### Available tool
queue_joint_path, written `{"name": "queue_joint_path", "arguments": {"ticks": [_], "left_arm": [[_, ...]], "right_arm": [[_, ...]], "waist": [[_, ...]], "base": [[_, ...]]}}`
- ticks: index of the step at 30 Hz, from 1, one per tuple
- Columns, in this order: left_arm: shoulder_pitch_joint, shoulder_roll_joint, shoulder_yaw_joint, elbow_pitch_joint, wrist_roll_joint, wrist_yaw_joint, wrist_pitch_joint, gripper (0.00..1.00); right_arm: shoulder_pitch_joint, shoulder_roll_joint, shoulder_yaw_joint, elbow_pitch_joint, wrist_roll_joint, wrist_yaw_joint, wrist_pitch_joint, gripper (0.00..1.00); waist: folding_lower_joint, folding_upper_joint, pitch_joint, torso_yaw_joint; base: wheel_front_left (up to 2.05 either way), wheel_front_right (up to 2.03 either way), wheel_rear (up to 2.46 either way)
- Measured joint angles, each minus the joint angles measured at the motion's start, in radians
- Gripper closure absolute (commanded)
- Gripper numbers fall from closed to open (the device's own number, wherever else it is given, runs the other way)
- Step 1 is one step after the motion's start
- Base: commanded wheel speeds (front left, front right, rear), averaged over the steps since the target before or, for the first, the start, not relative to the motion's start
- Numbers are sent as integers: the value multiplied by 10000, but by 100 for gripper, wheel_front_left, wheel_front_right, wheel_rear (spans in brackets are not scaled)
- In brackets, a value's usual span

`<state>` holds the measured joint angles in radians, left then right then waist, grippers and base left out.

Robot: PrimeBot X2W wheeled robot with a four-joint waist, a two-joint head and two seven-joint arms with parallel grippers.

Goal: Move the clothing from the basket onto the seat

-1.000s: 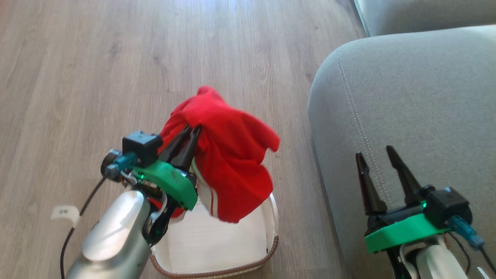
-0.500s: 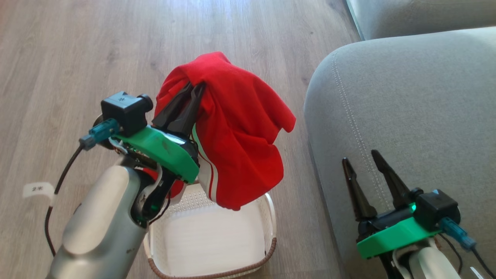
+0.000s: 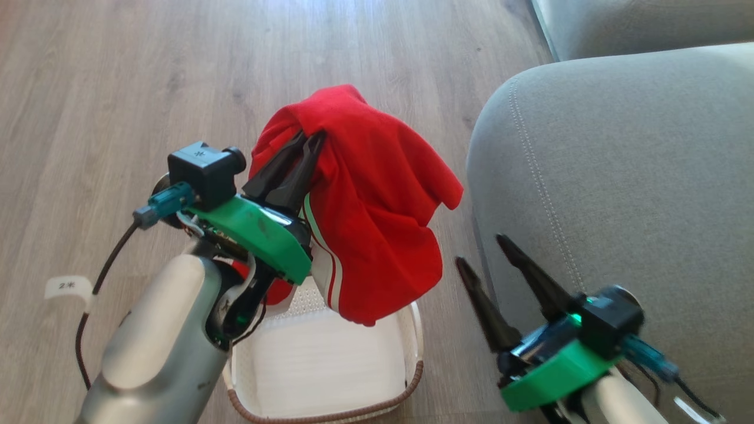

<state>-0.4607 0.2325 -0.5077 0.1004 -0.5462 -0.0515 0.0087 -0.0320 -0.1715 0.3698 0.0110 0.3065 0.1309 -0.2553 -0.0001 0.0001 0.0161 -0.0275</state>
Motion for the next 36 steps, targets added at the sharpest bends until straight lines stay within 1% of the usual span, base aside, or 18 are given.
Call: {"name": "queue_joint_path", "arguments": {"ticks": [5, 8, 16, 21, 27, 36], "left_arm": [[-8, -109, -90, 217, -40, -13, -19, 100], [-44, -199, -293, 389, -40, -58, -29, 100], [-292, -506, -656, 734, -42, -282, -115, 100], [-618, -623, -788, 871, -42, -324, -148, 100], [-668, -826, -1162, 938, -46, -424, -144, 100], [-664, -1076, -1649, 1035, -176, -464, -128, 100]], "right_arm": [[-1081, -123, 986, 347, 159, 0, 0, 0], [-1684, -119, 1655, 851, 213, 0, 0, 0], [-3171, 274, 2938, 2477, 679, 0, 0, 0], [-3912, 483, 3417, 3693, 932, 0, 0, 0], [-4736, 683, 3768, 5149, 1386, 0, 2, 0], [-5780, 888, 4067, 6715, 1877, 0, 2, 0]], "waist": [[0, 0, -7, 174], [0, 0, -11, 315], [0, 0, 36, 792], [1, 0, 79, 1110], [0, 0, 88, 1513], [1, 0, 156, 2052]], "base": [[0, 0, 0], [0, 0, 0], [0, 0, 0], [0, 0, 0], [0, 0, 0], [0, 0, 0]]}}
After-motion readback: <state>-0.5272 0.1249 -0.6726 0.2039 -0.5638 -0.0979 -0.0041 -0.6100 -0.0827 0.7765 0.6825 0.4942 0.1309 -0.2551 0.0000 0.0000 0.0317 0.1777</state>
